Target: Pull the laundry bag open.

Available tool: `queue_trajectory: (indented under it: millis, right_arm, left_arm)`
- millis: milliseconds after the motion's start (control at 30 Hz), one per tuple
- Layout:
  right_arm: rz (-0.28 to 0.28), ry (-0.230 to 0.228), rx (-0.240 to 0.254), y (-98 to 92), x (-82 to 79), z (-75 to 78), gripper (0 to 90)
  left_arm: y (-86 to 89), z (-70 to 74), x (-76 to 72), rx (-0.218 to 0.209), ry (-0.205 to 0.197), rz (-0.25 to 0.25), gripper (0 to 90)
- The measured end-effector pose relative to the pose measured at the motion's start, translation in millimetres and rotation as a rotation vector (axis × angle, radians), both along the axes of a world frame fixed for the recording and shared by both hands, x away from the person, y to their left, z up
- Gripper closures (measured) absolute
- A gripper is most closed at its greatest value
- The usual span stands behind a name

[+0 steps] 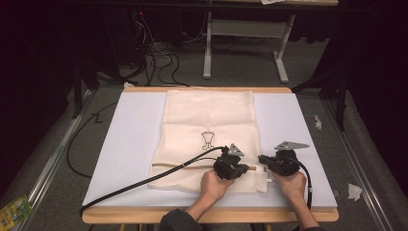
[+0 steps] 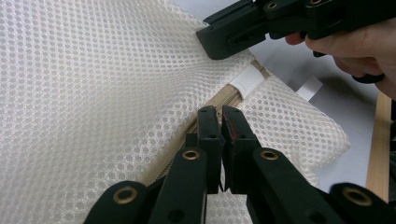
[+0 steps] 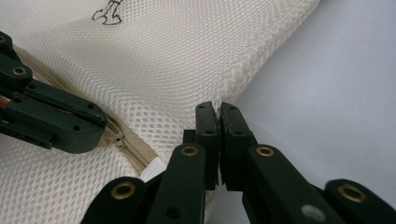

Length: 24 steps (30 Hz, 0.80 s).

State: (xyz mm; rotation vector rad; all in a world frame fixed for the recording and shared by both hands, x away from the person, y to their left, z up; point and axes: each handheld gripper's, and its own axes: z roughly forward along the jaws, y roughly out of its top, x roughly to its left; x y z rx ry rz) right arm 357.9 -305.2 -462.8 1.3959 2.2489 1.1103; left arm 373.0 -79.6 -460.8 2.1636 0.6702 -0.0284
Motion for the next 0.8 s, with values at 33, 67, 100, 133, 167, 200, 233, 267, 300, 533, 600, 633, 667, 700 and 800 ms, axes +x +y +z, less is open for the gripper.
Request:
queue_trajectory:
  millis: [33,67,100,133,167,200,233,267,300,533,600,633,667,700,800]
  right_arm:
    - [-0.003,0.003,-0.004,0.4,-0.2,0.3,88.8]
    - [-0.003,0.003,-0.003,0.5,-0.2,0.3,88.8]
    - [-0.003,0.003,-0.006,0.4,-0.4,0.4,88.8]
    - [-0.003,0.002,-0.006,0.3,-0.4,0.5,88.8]
    - [-0.003,0.001,-0.004,0.3,-0.3,0.5,88.8]
    - [-0.005,0.0,-0.009,0.3,-0.5,0.5,88.8]
    - [-0.002,-0.005,-0.009,0.2,-0.6,0.7,88.8]
    - [-0.003,-0.007,-0.012,0.5,-0.6,0.9,88.8]
    - [-0.003,-0.006,-0.014,0.5,-0.5,1.0,88.8]
    - [-0.006,0.0,-0.013,0.5,0.4,-0.4,88.8]
    - [-0.005,-0.003,-0.015,0.7,0.8,-0.7,88.8]
    - [-0.007,-0.001,-0.015,0.8,1.0,-0.9,88.8]
    - [-0.007,0.002,-0.015,1.0,1.1,-1.0,88.7]
    - [-0.008,0.005,-0.014,1.3,1.0,-1.0,88.8]
    - [-0.007,0.006,-0.026,1.5,1.1,-1.4,88.7]
  left_arm:
    - [0.5,0.3,0.0,-0.002,-0.001,-0.001,87.2]
    - [0.8,0.6,0.0,-0.002,0.0,0.001,87.2]
    - [1.3,0.6,0.1,-0.006,-0.001,0.001,87.1]
    - [1.9,0.8,0.3,-0.004,0.0,0.002,87.2]
    - [2.4,0.9,0.4,-0.003,-0.002,0.004,87.2]
    - [2.9,0.9,0.4,-0.006,0.0,0.005,87.2]
    - [3.4,1.0,0.5,-0.006,-0.001,0.005,87.2]
    - [4.0,1.0,0.3,-0.009,-0.001,0.007,87.2]
    - [4.6,1.1,0.1,-0.01,-0.003,0.008,87.2]
    - [12.8,1.8,1.6,-0.021,0.006,0.012,87.1]
    - [13.4,3.0,-0.4,-0.012,-0.016,0.012,87.1]
    - [14.1,3.2,-0.8,-0.008,-0.021,0.01,87.1]
    - [14.7,3.0,-0.8,-0.011,-0.019,0.011,87.1]
    - [15.5,2.8,-0.5,-0.007,-0.021,0.011,87.1]
    - [18.4,2.3,0.1,-0.01,-0.015,0.012,87.1]
